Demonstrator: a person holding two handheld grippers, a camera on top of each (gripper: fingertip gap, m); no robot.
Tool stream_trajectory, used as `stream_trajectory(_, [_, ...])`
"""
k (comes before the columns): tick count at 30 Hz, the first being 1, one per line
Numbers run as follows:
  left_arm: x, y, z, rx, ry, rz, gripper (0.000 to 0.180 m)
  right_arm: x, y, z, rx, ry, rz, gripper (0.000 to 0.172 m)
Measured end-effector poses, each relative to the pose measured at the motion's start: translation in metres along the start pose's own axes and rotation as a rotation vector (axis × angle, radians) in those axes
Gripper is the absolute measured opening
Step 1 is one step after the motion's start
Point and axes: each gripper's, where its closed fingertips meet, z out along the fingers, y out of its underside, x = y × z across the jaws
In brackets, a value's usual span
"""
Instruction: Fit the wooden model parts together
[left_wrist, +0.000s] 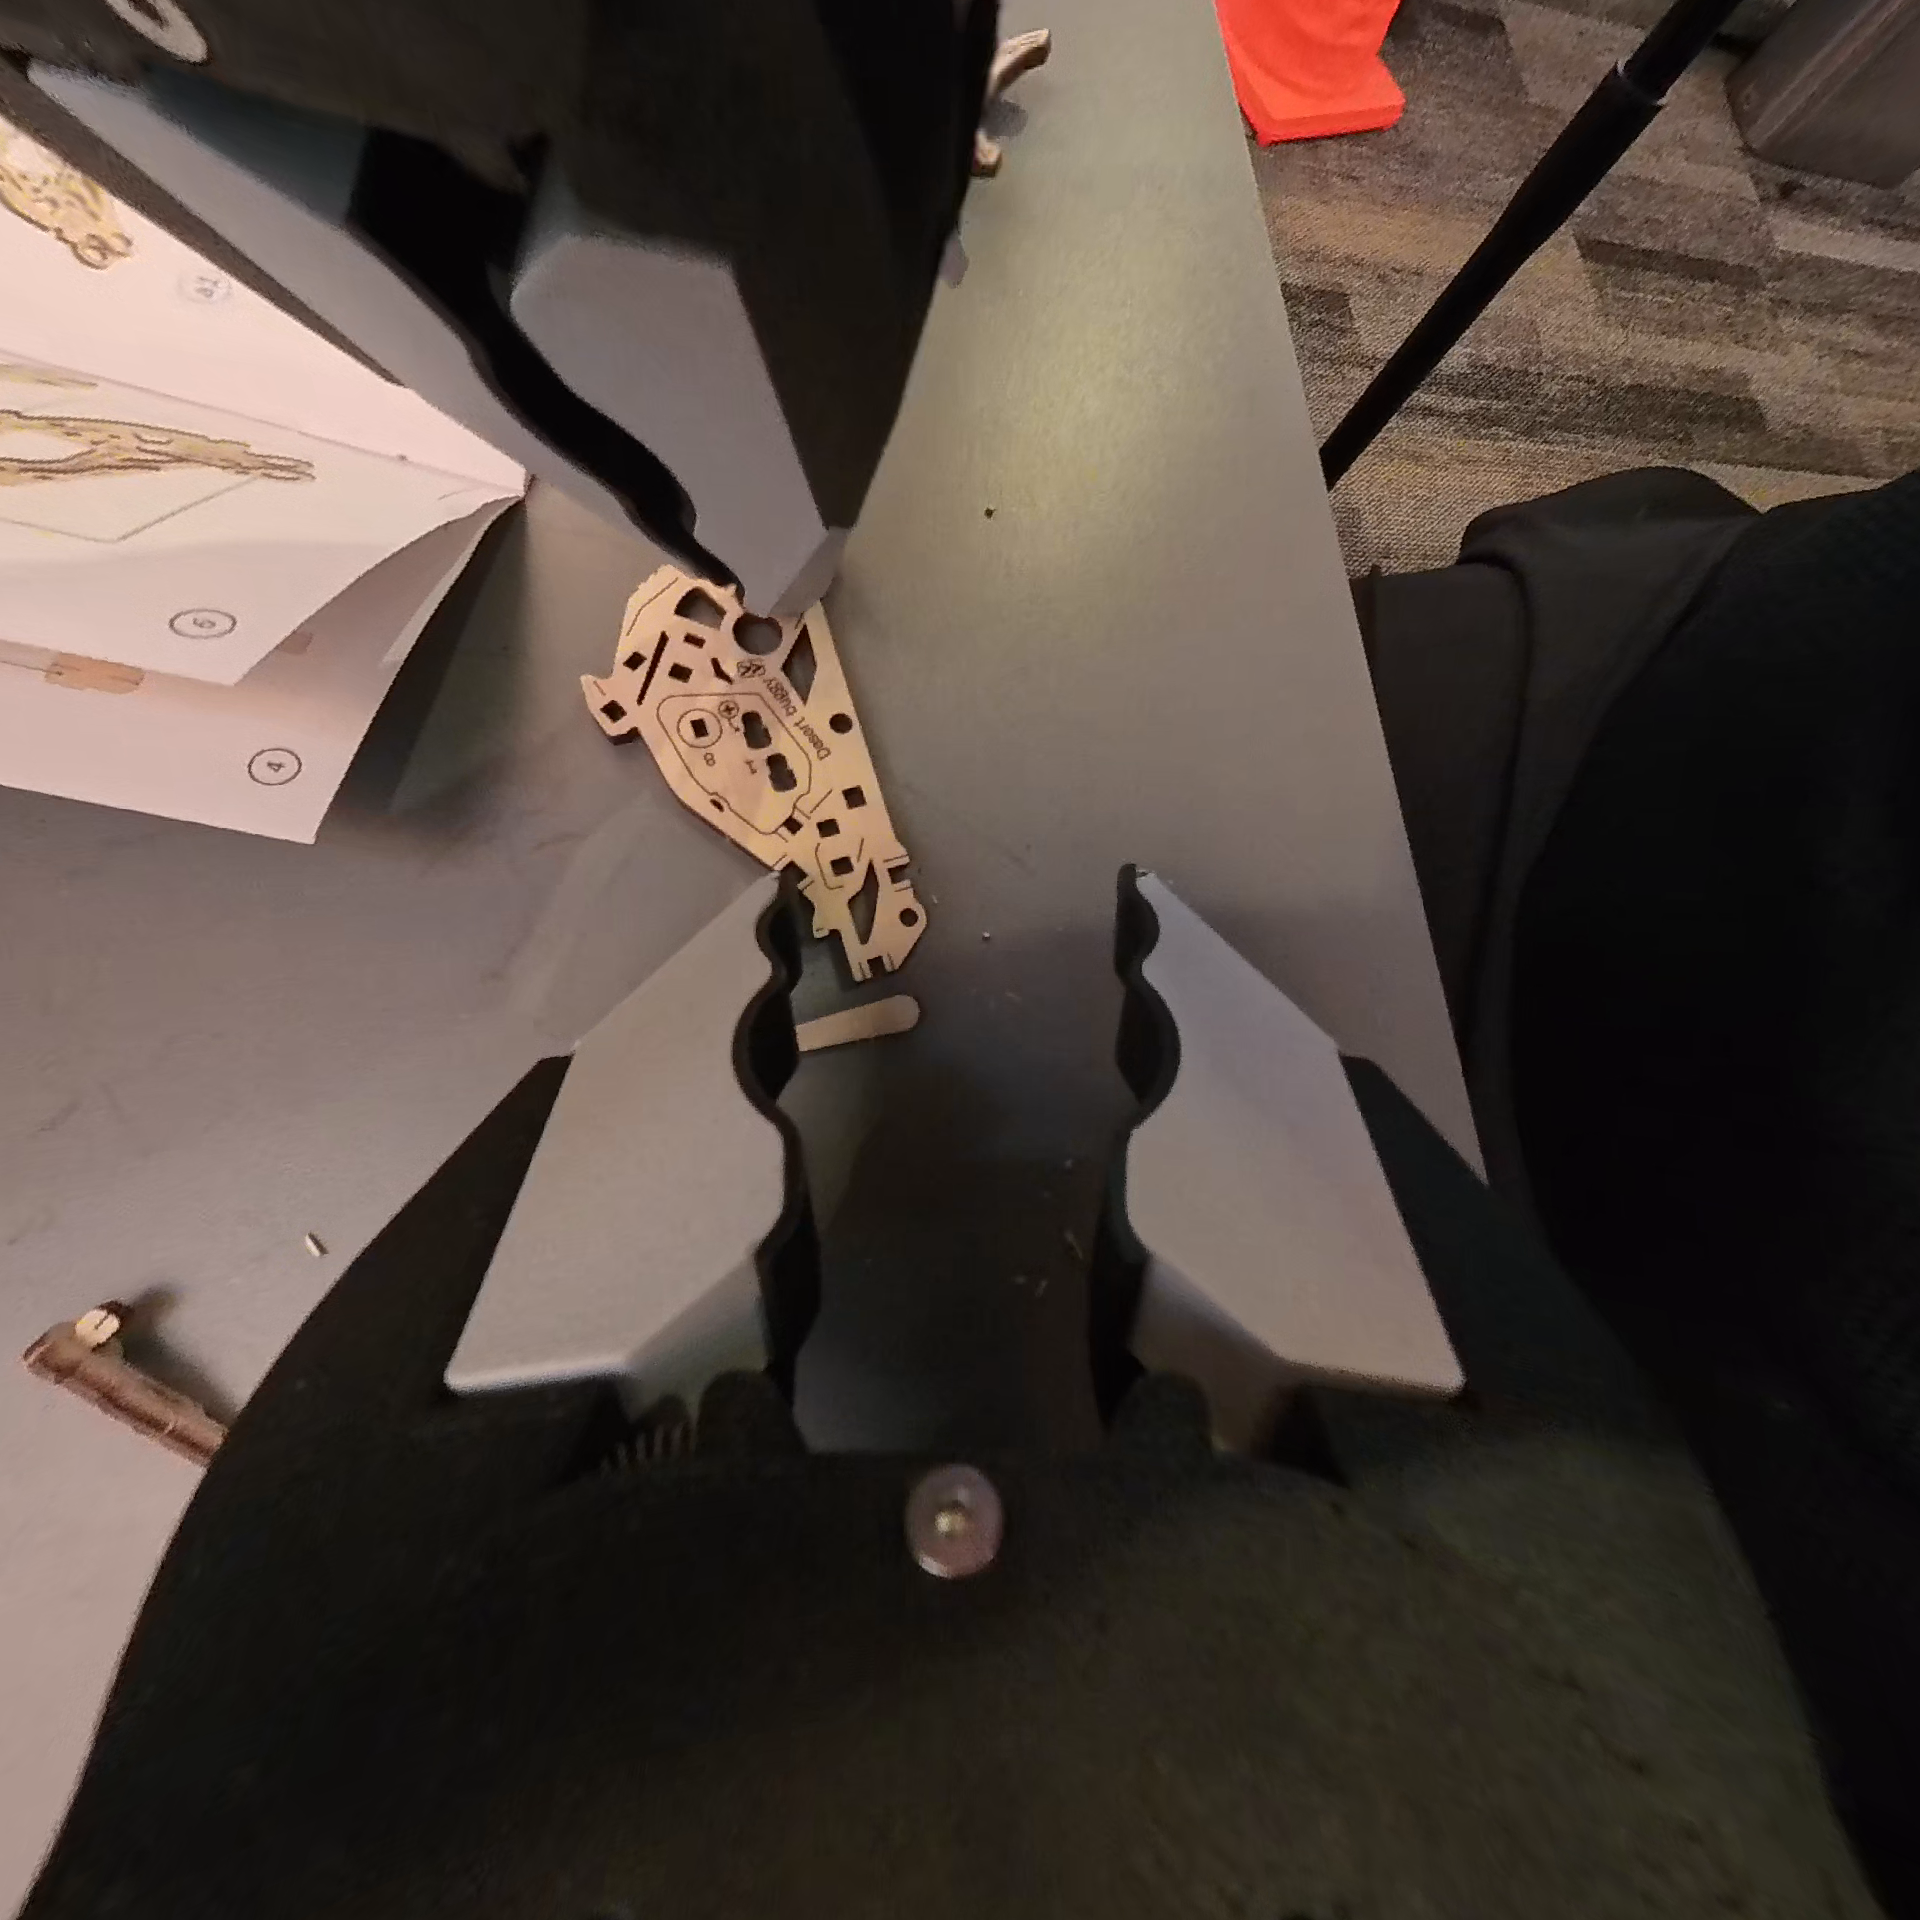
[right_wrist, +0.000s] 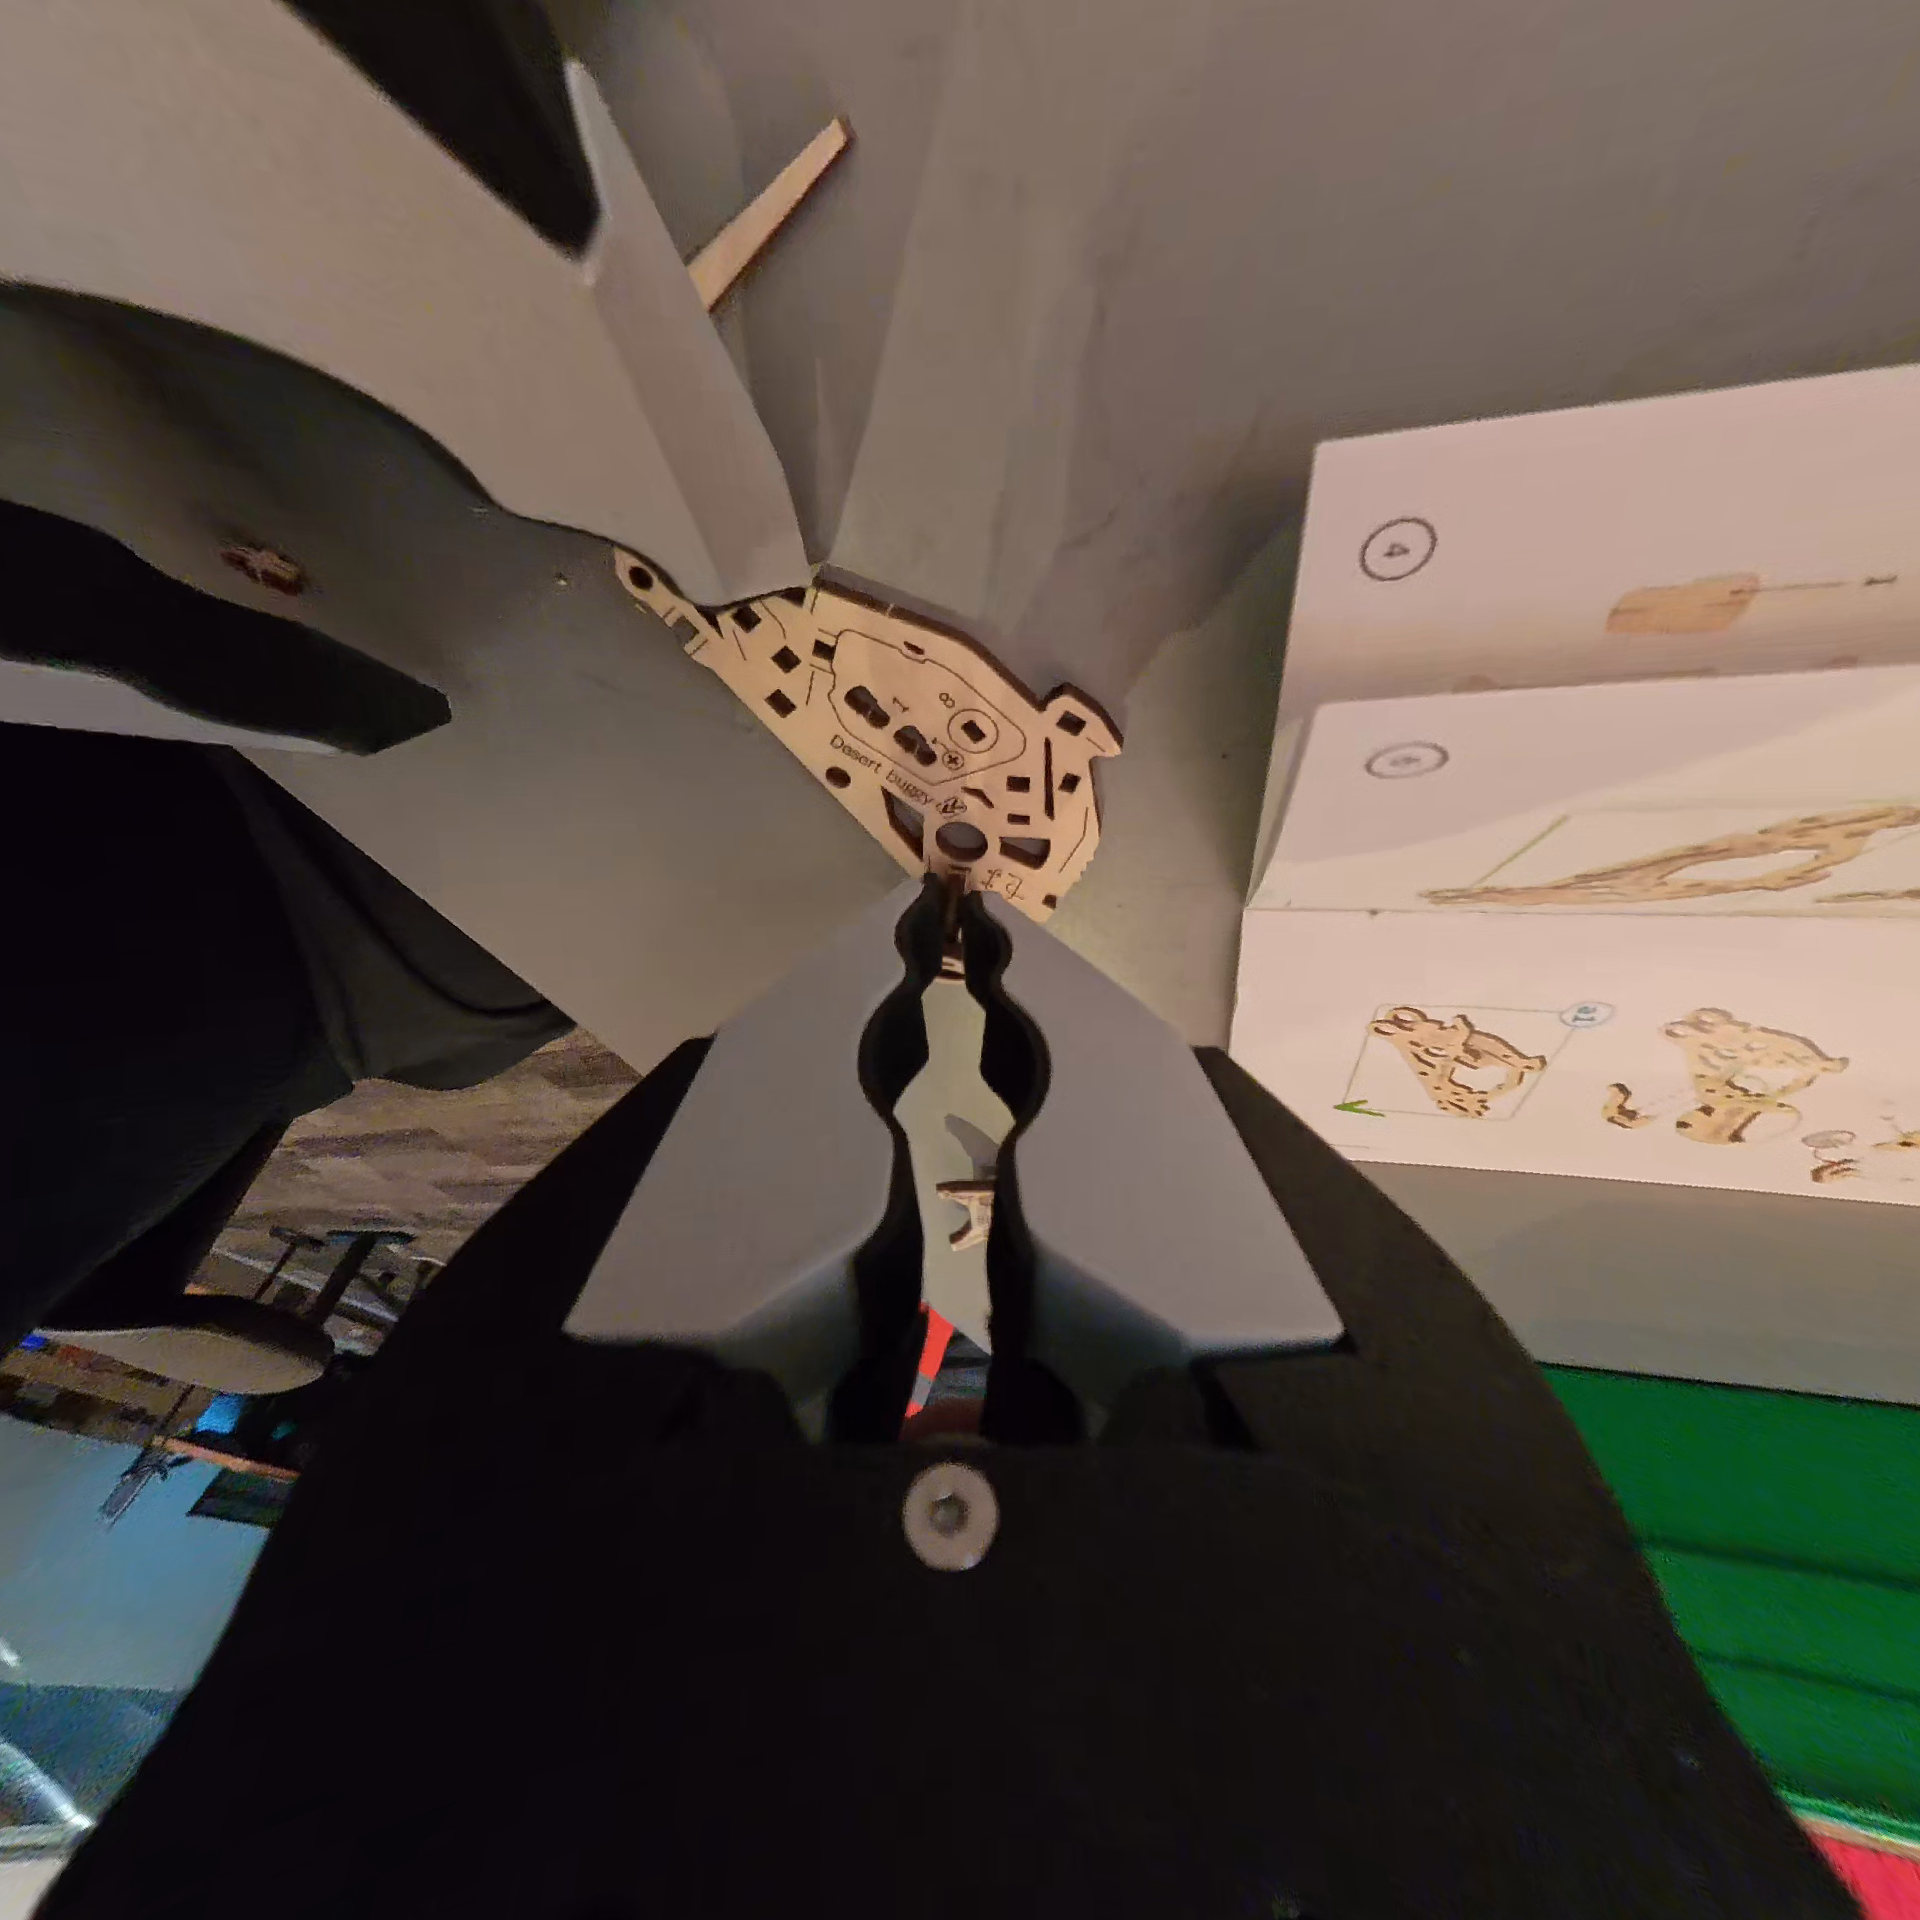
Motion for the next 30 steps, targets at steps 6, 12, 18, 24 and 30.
stream_trajectory(6, [-0.001, 0.000, 0.000, 0.002, -0.004, 0.003, 0.057, -0.001, 0.000, 0.000, 0.036, 0.001, 0.011, 0.000])
stream_trajectory(12, [-0.004, 0.001, -0.002, -0.003, -0.015, -0.006, 0.051, 0.000, -0.003, -0.003, 0.130, -0.037, 0.035, 0.002])
stream_trajectory(18, [-0.004, 0.000, -0.001, 0.001, -0.012, -0.008, 0.051, 0.003, -0.004, -0.013, 0.216, -0.081, 0.035, 0.002])
stream_trajectory(24, [-0.004, 0.000, -0.001, 0.004, -0.007, -0.012, 0.051, 0.000, -0.004, -0.011, 0.280, -0.128, 0.011, 0.000])
stream_trajectory(30, [-0.004, 0.000, -0.001, 0.006, -0.003, -0.014, 0.052, 0.001, -0.005, -0.010, 0.302, -0.124, 0.003, 0.000])
